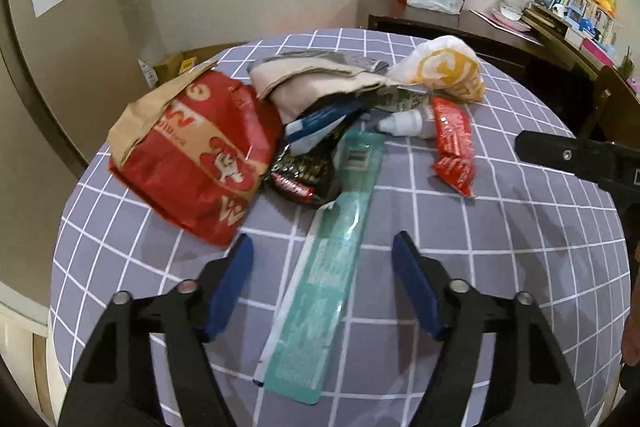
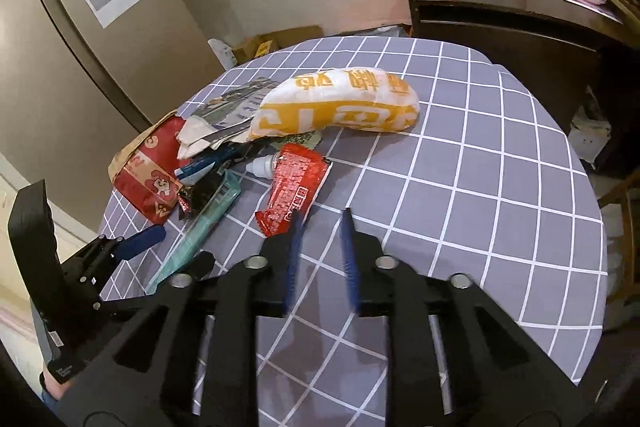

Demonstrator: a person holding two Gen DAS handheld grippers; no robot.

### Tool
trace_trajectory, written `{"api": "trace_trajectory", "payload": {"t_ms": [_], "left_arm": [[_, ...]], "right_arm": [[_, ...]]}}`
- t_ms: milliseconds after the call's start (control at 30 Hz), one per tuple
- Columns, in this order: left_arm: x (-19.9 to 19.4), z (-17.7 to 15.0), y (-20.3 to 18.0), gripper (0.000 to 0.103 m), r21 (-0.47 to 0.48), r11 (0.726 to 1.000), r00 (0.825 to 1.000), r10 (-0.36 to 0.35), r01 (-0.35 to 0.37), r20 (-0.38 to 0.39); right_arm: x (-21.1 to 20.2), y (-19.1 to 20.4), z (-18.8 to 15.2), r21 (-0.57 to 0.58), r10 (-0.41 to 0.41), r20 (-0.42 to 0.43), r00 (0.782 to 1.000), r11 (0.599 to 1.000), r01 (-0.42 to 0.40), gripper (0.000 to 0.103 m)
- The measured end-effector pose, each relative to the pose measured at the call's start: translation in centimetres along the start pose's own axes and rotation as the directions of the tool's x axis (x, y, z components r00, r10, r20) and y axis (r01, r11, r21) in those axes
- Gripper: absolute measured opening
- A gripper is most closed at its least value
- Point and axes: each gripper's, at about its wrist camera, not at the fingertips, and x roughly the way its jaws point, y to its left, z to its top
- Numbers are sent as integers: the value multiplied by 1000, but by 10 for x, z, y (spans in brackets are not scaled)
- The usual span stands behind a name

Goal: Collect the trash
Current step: 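Grasp the teal toothpaste tube with the left gripper while the right gripper grasps the red wrapper, then carry both items over the blue bin and open both grippers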

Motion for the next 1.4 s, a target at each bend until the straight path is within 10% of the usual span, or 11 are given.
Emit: {"api": "trace_trajectory", "payload": {"t_ms": [33, 100, 233, 300, 367, 467, 567, 1400], "left_arm": [[-1, 1, -2, 41, 7, 1000, 1000, -4, 4, 2], [-1, 4, -4, 29, 4, 1000, 1000, -18, 18, -4], [0, 4, -6, 28, -21, 999, 1000, -29, 29, -11], [-1, 4, -8, 29, -22, 999, 1000, -26, 26, -16], [0, 4, -8, 42, -26, 1000, 1000, -16, 15, -21], [3, 4, -13, 52, -16, 1000, 1000, -5, 5, -17], [5, 7, -15, 27, -14, 1000, 1000, -20, 20, 1], [-65, 28, -108, 25, 6, 980, 969, -198, 199, 145]], "right_arm": [[1, 1, 1, 3, 4, 8, 1000, 1000, -4, 61], [3, 6, 3, -5, 12, 25, 1000, 1000, -12, 62], [31, 22, 11, -46, 13, -10, 1000, 999, -14, 61], [47, 26, 12, -62, -5, -46, 999, 998, 2, 30], [48, 24, 10, -52, 14, -49, 999, 999, -16, 25], [38, 20, 4, -67, 19, -49, 999, 997, -22, 23], [18, 4, -4, -41, 29, -28, 999, 999, -30, 23], [-106, -108, -13, 105, 10, 160, 987, 994, -28, 23]]}}
